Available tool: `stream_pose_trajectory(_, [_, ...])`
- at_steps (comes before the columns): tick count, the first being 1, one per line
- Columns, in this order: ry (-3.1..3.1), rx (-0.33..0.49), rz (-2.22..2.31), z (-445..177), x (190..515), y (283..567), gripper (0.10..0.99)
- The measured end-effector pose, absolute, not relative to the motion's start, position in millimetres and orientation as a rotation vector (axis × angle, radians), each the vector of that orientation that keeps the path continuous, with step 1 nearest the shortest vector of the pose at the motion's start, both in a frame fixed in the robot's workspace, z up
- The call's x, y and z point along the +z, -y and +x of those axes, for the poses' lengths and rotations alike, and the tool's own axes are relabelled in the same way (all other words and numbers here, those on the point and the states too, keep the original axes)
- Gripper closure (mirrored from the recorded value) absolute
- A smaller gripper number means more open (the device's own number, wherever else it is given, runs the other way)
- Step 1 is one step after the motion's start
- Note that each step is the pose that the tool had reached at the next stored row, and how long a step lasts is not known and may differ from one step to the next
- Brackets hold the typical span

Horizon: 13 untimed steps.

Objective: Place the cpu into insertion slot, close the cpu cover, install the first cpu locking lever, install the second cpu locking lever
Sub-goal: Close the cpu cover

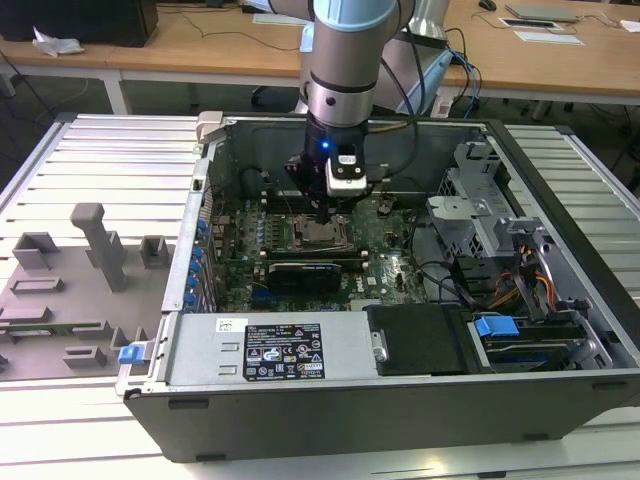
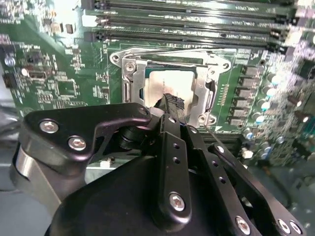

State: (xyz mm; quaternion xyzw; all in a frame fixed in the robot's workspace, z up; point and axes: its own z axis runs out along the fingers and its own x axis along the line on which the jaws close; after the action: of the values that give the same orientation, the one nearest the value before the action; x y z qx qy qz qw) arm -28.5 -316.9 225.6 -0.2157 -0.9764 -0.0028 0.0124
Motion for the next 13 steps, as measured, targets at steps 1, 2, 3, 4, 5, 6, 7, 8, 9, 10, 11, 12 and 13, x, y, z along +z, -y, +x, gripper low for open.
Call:
stream_pose_trajectory(1, [3.051, -0.008, -0.635, -28.6, 225.6, 316.8, 0.980])
stream_pose_trajectory(2, [3.061, -0.007, -0.587, -28.6, 225.6, 316.8, 0.980])
stream_pose_trajectory(3, [3.070, -0.007, -0.539, -28.6, 225.6, 316.8, 0.980])
stream_pose_trajectory(4, [3.075, -0.006, -0.510, -28.6, 225.6, 316.8, 0.980])
stream_pose_trajectory(5, [3.078, -0.006, -0.486, -28.6, 225.6, 316.8, 0.980])
stream_pose_trajectory(6, [3.083, -0.006, -0.457, -28.6, 225.6, 316.8, 0.980])
stream_pose_trajectory(7, [3.086, -0.005, -0.434, -28.6, 225.6, 316.8, 0.980])
stream_pose_trajectory(8, [3.090, -0.005, -0.403, -28.6, 225.6, 316.8, 0.980])
stream_pose_trajectory(9, [3.096, -0.004, -0.356, -28.6, 225.6, 316.8, 0.980])
stream_pose_trajectory(10, [3.100, -0.004, -0.316, -28.6, 225.6, 316.8, 0.980])
stream_pose_trajectory(11, [3.104, -0.003, -0.281, -28.6, 225.5, 316.8, 0.980])
stream_pose_trajectory(12, [3.108, -0.003, -0.233, -28.6, 225.5, 316.8, 0.980])
stream_pose_trajectory(13, [3.111, -0.002, -0.176, -28.6, 225.5, 316.8, 0.980])
